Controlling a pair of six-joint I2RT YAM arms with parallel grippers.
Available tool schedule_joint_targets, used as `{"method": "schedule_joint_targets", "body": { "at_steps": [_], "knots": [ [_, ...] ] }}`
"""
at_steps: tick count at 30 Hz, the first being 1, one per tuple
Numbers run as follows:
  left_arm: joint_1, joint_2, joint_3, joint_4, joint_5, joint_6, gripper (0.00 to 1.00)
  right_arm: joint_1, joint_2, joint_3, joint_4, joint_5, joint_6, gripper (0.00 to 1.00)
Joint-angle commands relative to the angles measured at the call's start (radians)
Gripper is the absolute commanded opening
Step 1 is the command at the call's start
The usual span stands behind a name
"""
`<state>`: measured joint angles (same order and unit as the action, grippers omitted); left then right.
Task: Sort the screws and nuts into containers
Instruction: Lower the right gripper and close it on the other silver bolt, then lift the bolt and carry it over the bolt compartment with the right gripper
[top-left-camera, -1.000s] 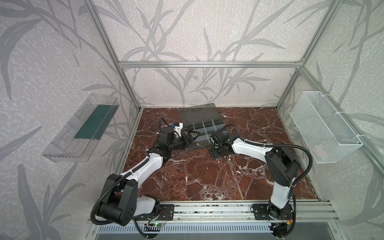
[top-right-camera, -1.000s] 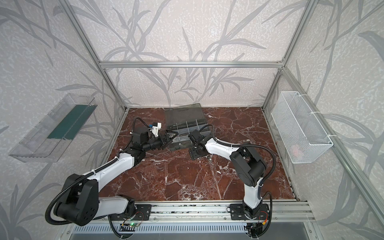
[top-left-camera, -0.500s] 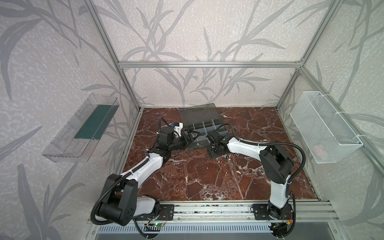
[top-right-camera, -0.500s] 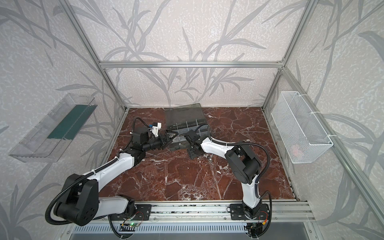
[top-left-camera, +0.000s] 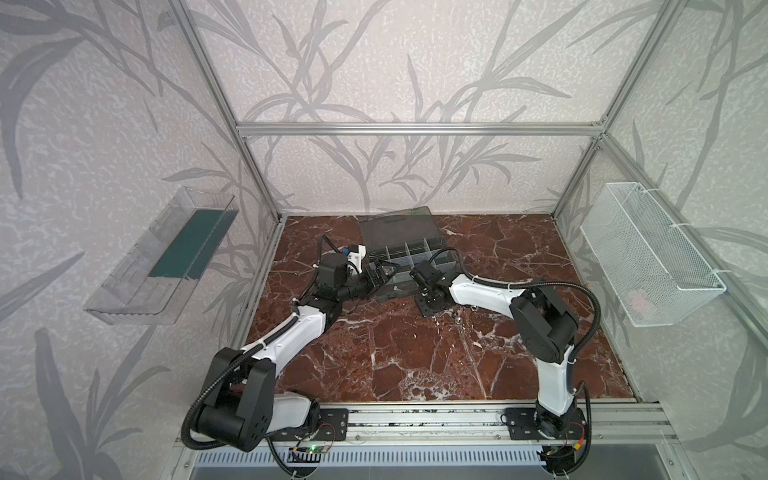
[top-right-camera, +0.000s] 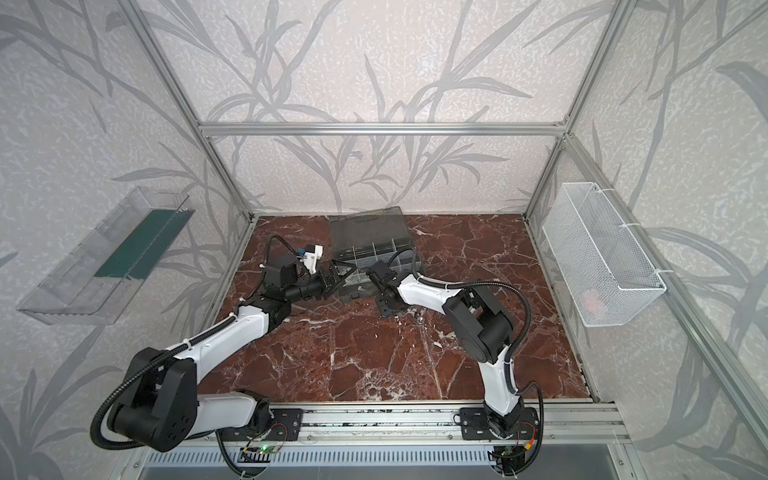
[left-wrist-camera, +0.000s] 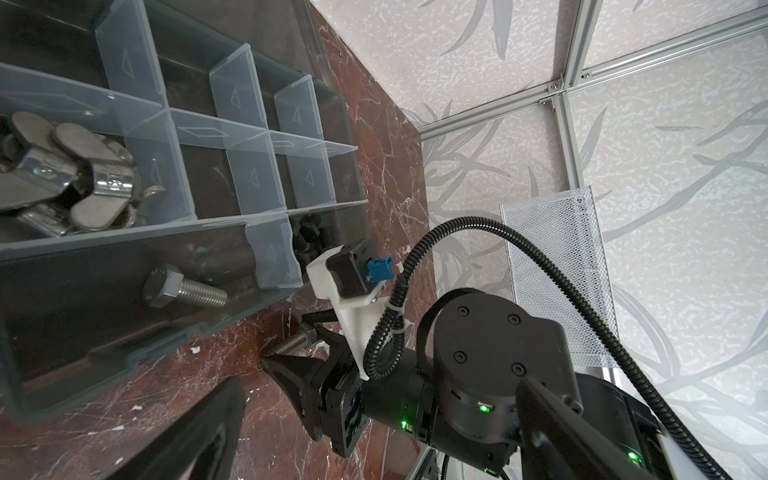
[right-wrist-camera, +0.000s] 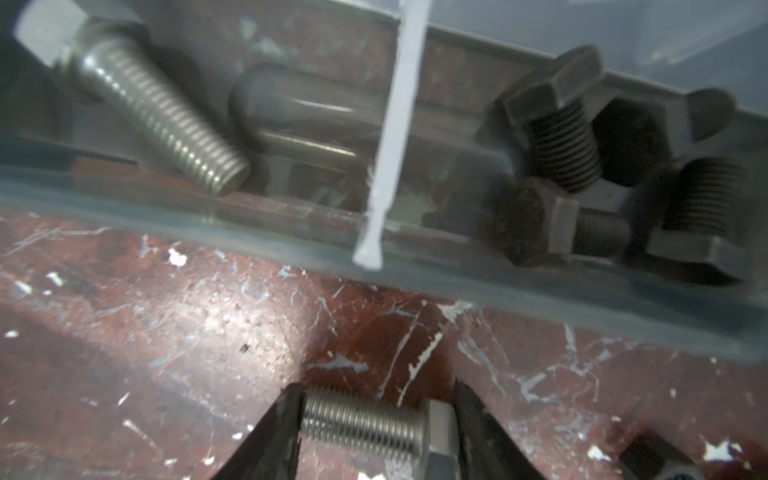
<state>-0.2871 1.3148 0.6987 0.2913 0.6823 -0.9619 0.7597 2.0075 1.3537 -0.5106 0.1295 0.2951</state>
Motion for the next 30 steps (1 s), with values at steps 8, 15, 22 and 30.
{"method": "schedule_joint_targets", "body": {
  "at_steps": [8,15,22,30],
  "knots": [
    [-0.003,-0.020,0.025,0.016,0.003,-0.004,0.99,0.008,0.025,0.020,-0.053,0.031,-0.004,0.52],
    [-0.001,-0.025,0.024,0.016,-0.001,-0.002,0.99,0.010,-0.029,0.021,-0.055,0.025,-0.002,0.50],
    [0.008,-0.051,0.026,-0.003,-0.016,0.019,0.99,0.009,-0.074,0.108,-0.104,0.015,-0.021,0.50],
    [0.056,-0.114,-0.017,0.033,-0.071,-0.004,0.99,0.008,-0.051,0.243,-0.130,0.005,-0.032,0.50]
  ]
}}
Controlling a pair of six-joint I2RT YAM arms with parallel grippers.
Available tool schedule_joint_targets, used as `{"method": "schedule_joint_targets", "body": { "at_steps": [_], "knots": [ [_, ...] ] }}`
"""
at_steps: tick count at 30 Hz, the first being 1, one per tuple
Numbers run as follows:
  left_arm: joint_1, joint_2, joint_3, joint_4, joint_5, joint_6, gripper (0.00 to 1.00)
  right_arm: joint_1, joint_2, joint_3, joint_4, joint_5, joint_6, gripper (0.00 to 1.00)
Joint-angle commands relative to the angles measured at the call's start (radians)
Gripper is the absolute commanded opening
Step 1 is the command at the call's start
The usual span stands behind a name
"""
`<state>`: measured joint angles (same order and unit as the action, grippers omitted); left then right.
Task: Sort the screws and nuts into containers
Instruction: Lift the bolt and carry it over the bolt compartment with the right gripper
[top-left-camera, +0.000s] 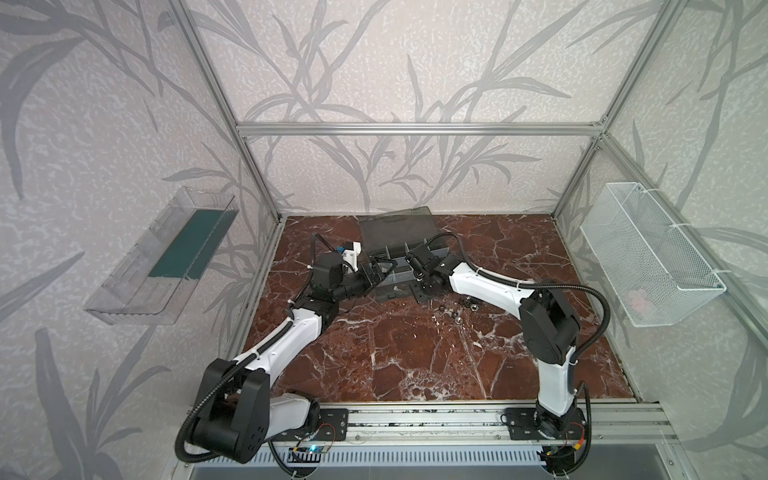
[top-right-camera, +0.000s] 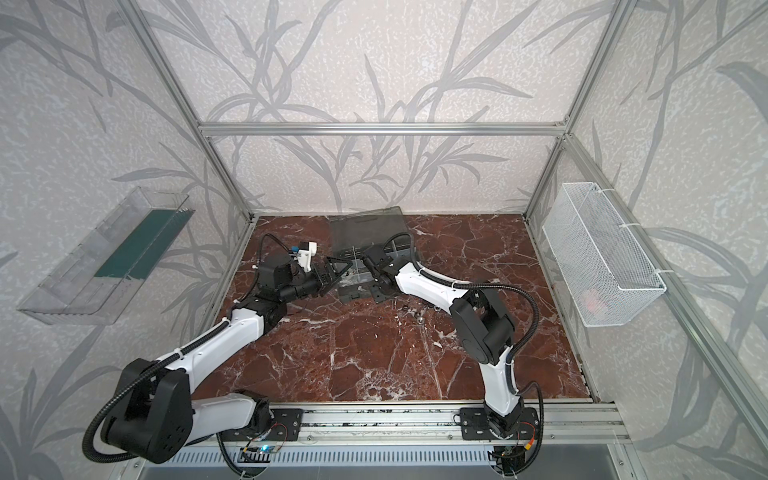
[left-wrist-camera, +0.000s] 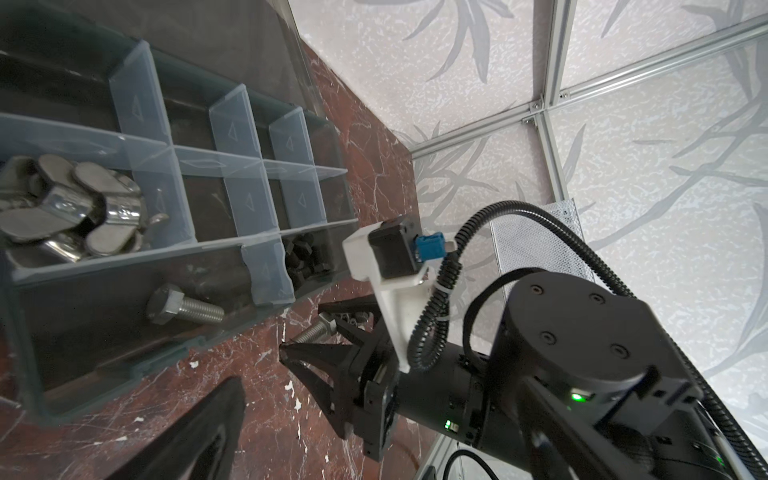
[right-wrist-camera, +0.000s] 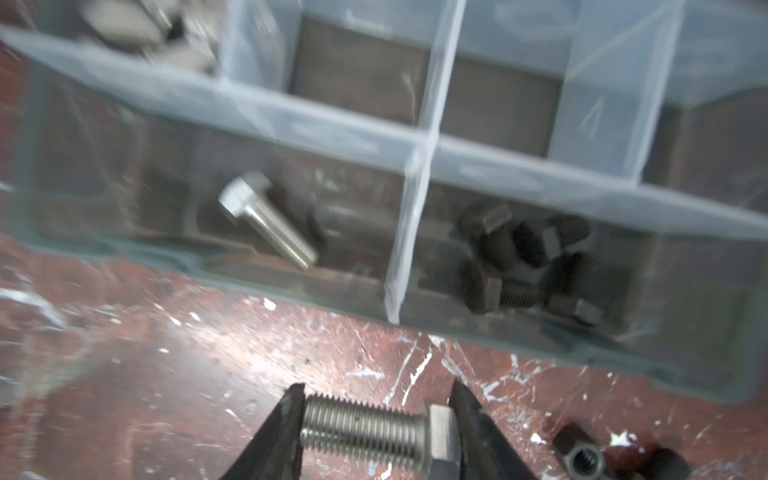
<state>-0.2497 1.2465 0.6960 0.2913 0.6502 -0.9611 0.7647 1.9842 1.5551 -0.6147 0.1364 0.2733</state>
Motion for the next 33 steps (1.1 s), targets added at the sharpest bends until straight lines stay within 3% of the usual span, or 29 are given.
{"method": "schedule_joint_targets", "body": {
  "at_steps": [1,14,33],
  "knots": [
    [0.026,-0.046,-0.018,0.036,-0.037,-0.009,0.99,0.004,-0.016,0.062,-0.026,-0.003,-0.011,0.50],
    [0.053,-0.027,-0.023,0.082,-0.005,-0.047,0.99,0.005,0.214,0.363,-0.084,-0.034,0.001,0.50],
    [0.073,-0.006,-0.030,0.126,0.014,-0.078,0.99,0.002,0.304,0.366,-0.068,-0.044,0.017,0.59]
  ]
}}
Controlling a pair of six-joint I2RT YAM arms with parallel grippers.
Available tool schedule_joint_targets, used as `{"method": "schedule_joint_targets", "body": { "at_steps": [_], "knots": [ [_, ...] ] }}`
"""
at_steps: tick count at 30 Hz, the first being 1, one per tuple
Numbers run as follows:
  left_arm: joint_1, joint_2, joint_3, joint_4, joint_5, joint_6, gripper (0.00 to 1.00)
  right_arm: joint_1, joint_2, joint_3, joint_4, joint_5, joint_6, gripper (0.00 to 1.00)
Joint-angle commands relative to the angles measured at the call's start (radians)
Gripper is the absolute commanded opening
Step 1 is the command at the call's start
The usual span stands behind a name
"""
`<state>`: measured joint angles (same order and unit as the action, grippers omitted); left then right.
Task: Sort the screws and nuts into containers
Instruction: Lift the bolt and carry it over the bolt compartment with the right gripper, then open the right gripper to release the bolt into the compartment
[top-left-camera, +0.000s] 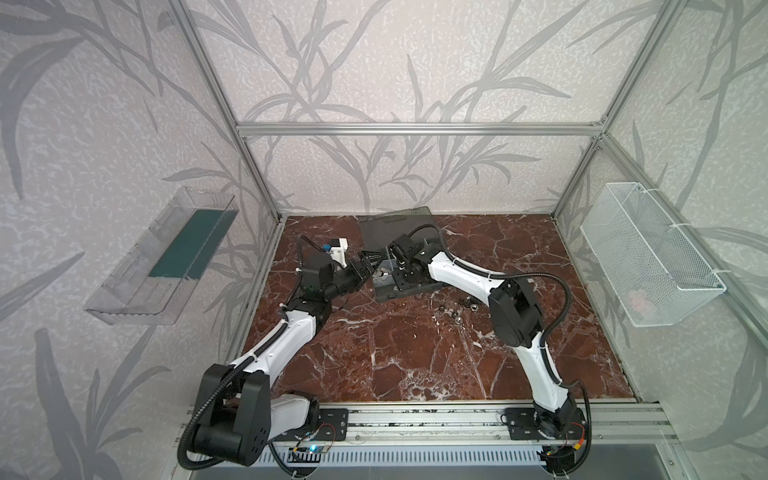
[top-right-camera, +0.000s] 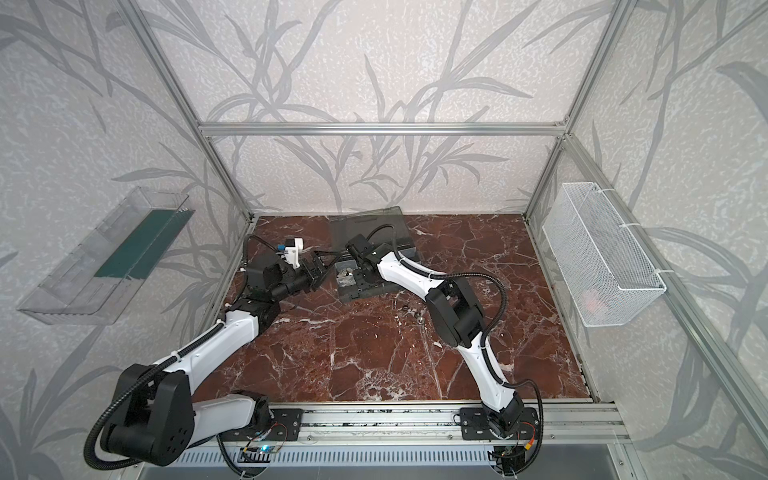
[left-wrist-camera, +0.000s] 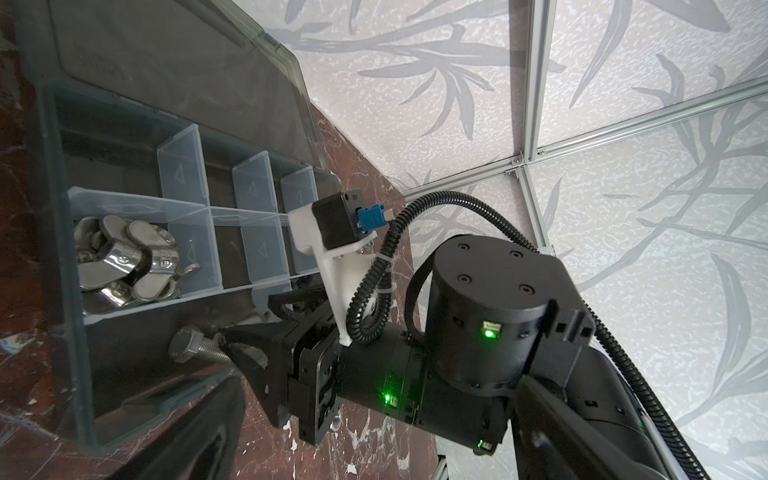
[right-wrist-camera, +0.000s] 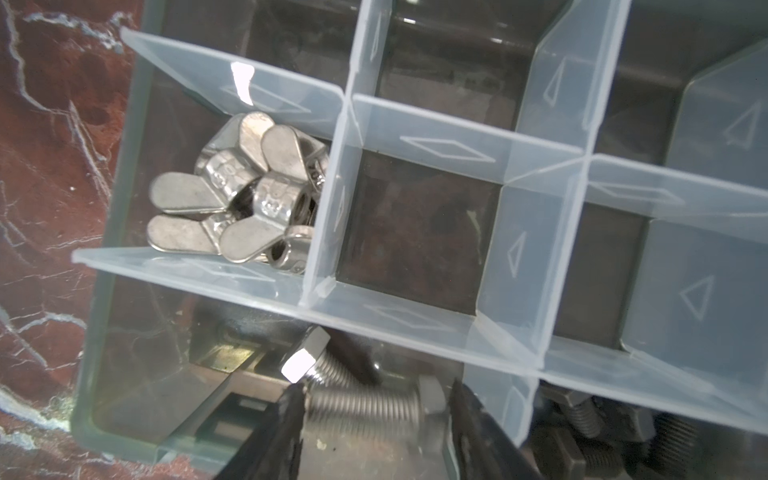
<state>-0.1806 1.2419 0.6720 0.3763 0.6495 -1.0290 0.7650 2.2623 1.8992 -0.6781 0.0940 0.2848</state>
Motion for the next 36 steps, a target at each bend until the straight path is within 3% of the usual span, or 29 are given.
{"method": "schedule_joint_targets", "body": {
  "at_steps": [1,18,28,36],
  "knots": [
    [0.004,-0.002,-0.005,0.041,0.015,-0.009,1.00,0.002,0.029,0.023,-0.003,-0.001,0.005,0.60],
    [0.004,-0.002,-0.006,0.041,0.015,-0.001,0.99,-0.001,-0.014,0.013,0.005,-0.006,0.001,0.65],
    [-0.012,-0.014,-0.002,0.035,0.015,0.022,0.99,-0.015,-0.169,-0.123,0.077,-0.007,0.007,0.66],
    [-0.076,-0.043,0.028,-0.064,-0.016,0.130,0.99,-0.061,-0.313,-0.265,0.111,-0.004,0.002,0.67]
  ]
}}
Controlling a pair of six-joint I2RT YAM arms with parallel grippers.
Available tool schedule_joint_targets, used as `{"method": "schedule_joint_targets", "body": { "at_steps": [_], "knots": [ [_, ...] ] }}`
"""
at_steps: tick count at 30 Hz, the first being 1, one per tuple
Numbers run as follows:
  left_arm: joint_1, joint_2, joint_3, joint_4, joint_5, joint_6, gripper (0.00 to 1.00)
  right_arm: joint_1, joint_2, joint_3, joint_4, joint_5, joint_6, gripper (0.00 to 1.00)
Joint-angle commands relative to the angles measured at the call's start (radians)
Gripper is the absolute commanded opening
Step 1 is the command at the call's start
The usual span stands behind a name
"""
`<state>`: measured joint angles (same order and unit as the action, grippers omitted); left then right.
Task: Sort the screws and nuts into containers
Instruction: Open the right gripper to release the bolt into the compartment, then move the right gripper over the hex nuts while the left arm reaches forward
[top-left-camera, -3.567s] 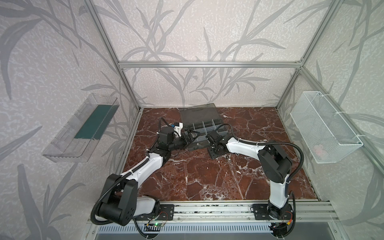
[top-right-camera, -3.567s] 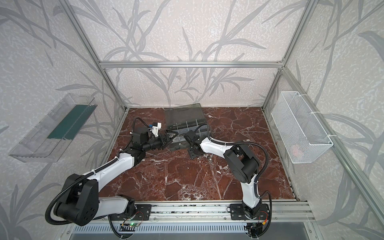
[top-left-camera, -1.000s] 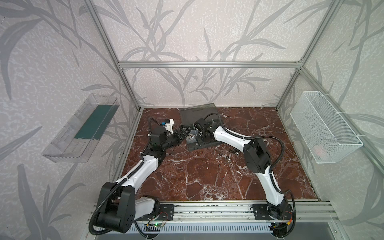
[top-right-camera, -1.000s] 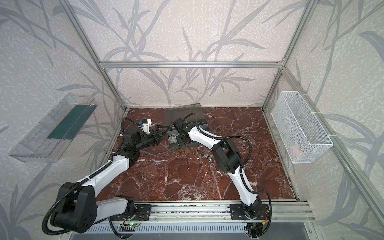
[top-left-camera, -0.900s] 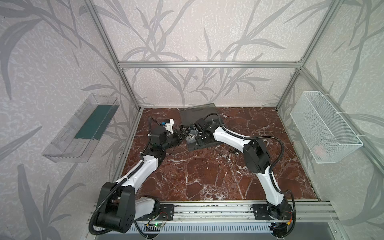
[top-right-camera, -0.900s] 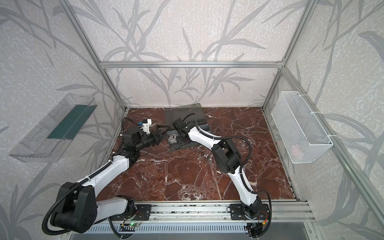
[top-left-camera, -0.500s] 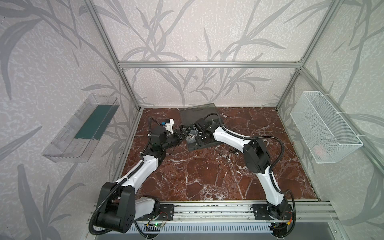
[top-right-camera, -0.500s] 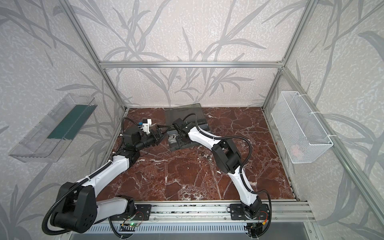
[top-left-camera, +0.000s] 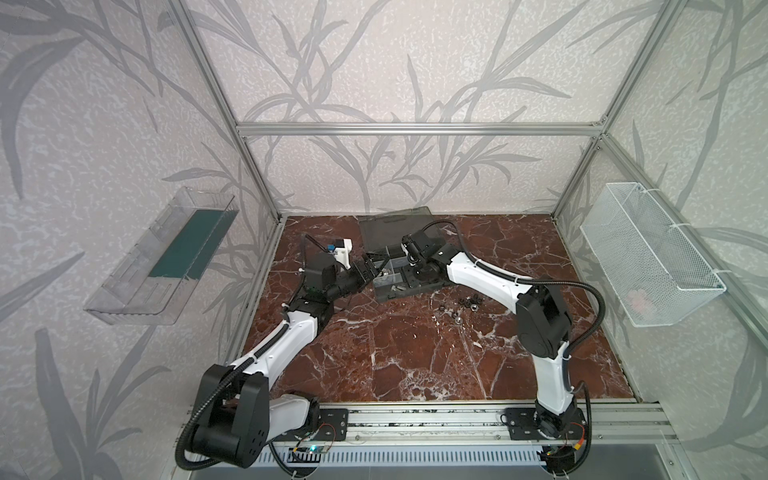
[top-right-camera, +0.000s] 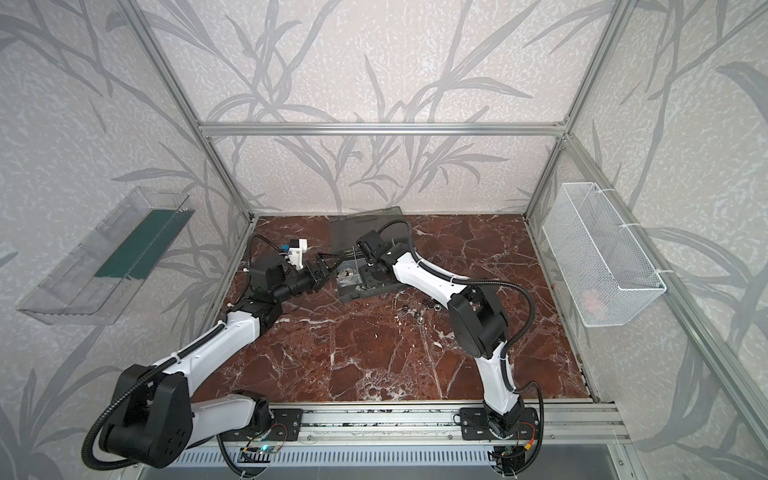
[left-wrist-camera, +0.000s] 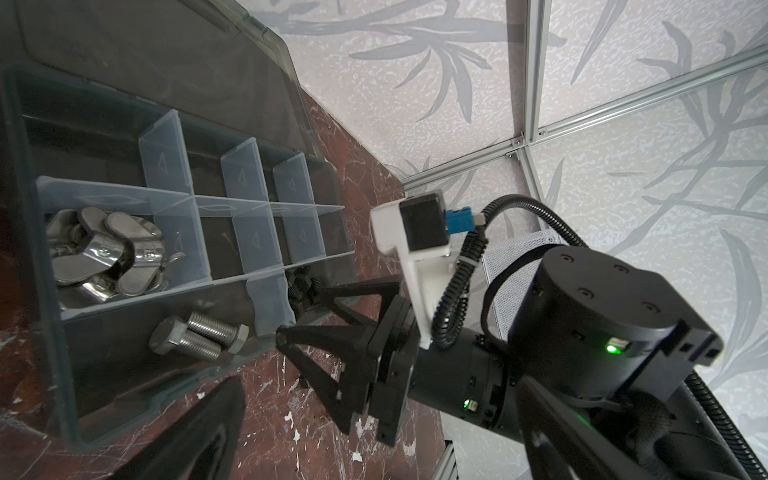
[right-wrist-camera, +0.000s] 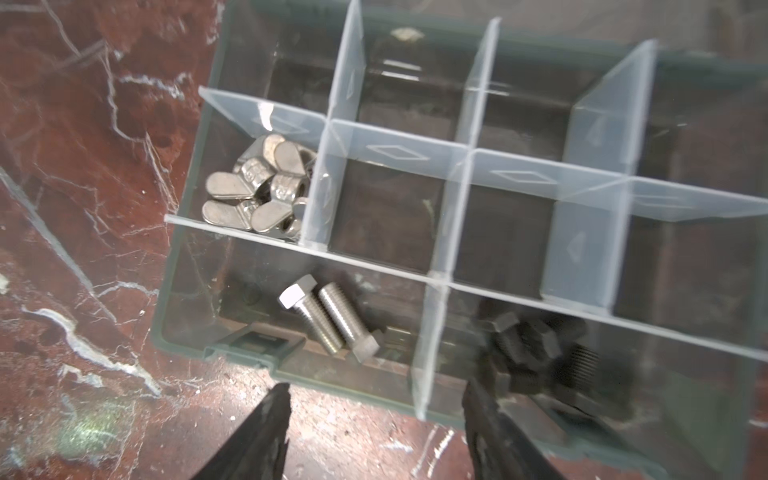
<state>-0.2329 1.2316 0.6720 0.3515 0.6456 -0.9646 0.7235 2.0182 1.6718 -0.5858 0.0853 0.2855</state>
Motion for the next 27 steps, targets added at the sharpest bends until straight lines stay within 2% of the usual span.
{"method": "schedule_joint_targets", "body": {
  "at_steps": [1,6,10,15,22,27],
  "knots": [
    [-0.038,-0.037,0.035,-0.060,-0.020,0.087,0.99,-0.028,-0.091,-0.066,0.025,0.003,0.001,0.67],
    [-0.113,-0.048,0.089,-0.188,-0.050,0.211,0.99,-0.071,-0.202,-0.192,0.062,-0.002,-0.010,0.68],
    [-0.191,-0.055,0.145,-0.331,-0.133,0.337,0.99,-0.116,-0.283,-0.295,0.085,-0.005,-0.023,0.69],
    [-0.263,-0.036,0.199,-0.435,-0.224,0.434,1.00,-0.184,-0.398,-0.427,0.108,-0.014,-0.047,0.71],
    [-0.375,0.036,0.316,-0.578,-0.361,0.588,0.99,-0.265,-0.530,-0.582,0.133,-0.021,-0.073,0.79],
    [-0.455,0.088,0.377,-0.618,-0.469,0.696,0.99,-0.307,-0.601,-0.659,0.132,-0.019,-0.077,0.89]
  ]
}}
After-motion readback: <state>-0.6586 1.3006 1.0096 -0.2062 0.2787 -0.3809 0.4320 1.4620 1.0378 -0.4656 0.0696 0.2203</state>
